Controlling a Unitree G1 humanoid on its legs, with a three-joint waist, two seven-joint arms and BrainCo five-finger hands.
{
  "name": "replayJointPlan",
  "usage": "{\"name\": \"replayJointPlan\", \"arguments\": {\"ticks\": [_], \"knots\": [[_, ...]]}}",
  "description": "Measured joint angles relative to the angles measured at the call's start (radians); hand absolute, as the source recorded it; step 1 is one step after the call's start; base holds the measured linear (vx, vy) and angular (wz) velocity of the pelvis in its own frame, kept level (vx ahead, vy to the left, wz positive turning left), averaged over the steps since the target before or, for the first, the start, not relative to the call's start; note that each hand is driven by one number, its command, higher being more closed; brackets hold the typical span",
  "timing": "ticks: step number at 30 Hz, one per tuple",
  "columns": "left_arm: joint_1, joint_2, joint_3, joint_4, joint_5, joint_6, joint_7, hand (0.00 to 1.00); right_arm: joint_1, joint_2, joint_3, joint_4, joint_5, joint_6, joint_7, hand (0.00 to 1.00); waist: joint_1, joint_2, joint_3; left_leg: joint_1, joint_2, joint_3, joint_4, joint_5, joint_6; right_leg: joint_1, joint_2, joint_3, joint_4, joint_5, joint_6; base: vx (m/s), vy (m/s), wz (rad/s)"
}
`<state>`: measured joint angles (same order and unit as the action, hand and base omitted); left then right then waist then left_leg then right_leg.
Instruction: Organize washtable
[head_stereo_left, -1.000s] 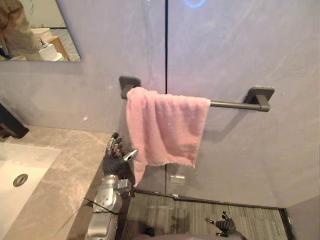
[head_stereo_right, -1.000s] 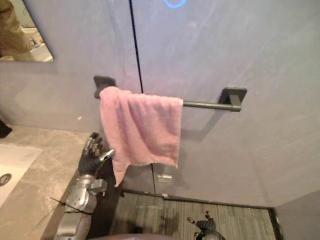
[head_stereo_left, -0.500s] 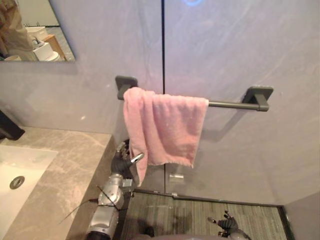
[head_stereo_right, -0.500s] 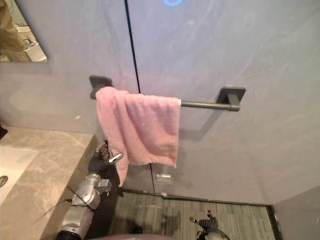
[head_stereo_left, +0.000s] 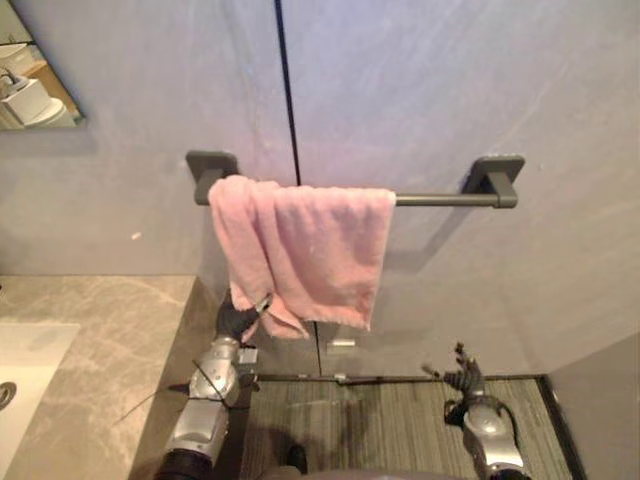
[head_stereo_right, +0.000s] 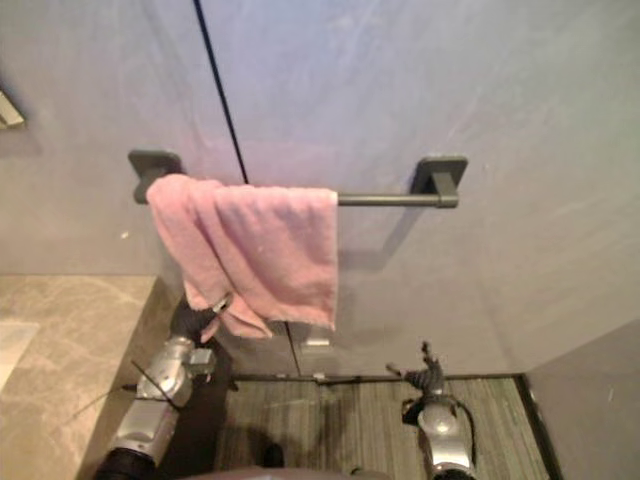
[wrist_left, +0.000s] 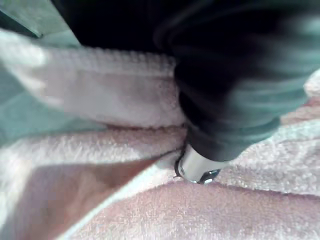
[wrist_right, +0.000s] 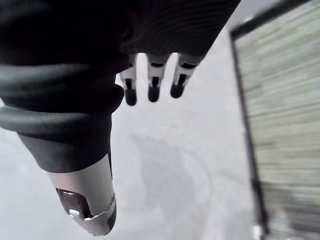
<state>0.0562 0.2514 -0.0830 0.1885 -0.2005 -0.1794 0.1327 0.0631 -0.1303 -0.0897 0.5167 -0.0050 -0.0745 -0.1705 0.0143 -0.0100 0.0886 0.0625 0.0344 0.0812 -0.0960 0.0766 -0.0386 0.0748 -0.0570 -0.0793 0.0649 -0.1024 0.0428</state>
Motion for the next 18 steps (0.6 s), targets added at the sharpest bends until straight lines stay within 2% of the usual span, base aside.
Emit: {"name": "replayJointPlan", "arguments": {"ticks": [2, 10, 14, 18], "knots": [[0.0, 0.002, 0.013, -0.007, -0.002, -0.002, 0.0, 1.0, 0.028, -0.016, 0.027, -0.115, 0.011, -0.028, 0.013, 0.0, -0.001, 0.0, 0.0, 0.0, 0.002, 0.001, 0.0, -0.002, -0.003, -0.006, 0.001, 0.008, 0.001, 0.001, 0.0, -0.02, -0.008, -0.11], [0.003, 0.004, 0.007, -0.071, -0.001, -0.002, 0.0, 1.0, 0.109, -0.031, 0.113, -0.392, 0.015, -0.044, 0.069, 0.0, -0.005, 0.0, 0.0, 0.006, 0.004, 0.026, 0.001, -0.004, -0.002, -0.014, 0.002, 0.043, 0.001, 0.017, 0.003, -0.02, 0.003, -0.13], [0.004, 0.003, 0.005, -0.101, 0.001, -0.003, -0.001, 1.0, 0.148, -0.039, 0.151, -0.521, 0.015, -0.074, 0.089, 0.0, -0.01, 0.0, 0.0, 0.014, 0.003, 0.033, 0.001, -0.005, 0.001, -0.012, 0.002, 0.052, 0.004, 0.02, 0.006, -0.04, 0.003, -0.08], [0.003, 0.004, -0.01, -0.124, 0.011, -0.006, -0.001, 1.0, 0.17, -0.096, 0.235, -0.649, 0.027, -0.115, 0.133, 0.0, -0.026, -0.001, -0.001, 0.017, 0.001, 0.034, 0.001, -0.006, 0.002, -0.013, 0.0, 0.056, 0.005, 0.022, 0.008, -0.03, 0.004, -0.02]]}}
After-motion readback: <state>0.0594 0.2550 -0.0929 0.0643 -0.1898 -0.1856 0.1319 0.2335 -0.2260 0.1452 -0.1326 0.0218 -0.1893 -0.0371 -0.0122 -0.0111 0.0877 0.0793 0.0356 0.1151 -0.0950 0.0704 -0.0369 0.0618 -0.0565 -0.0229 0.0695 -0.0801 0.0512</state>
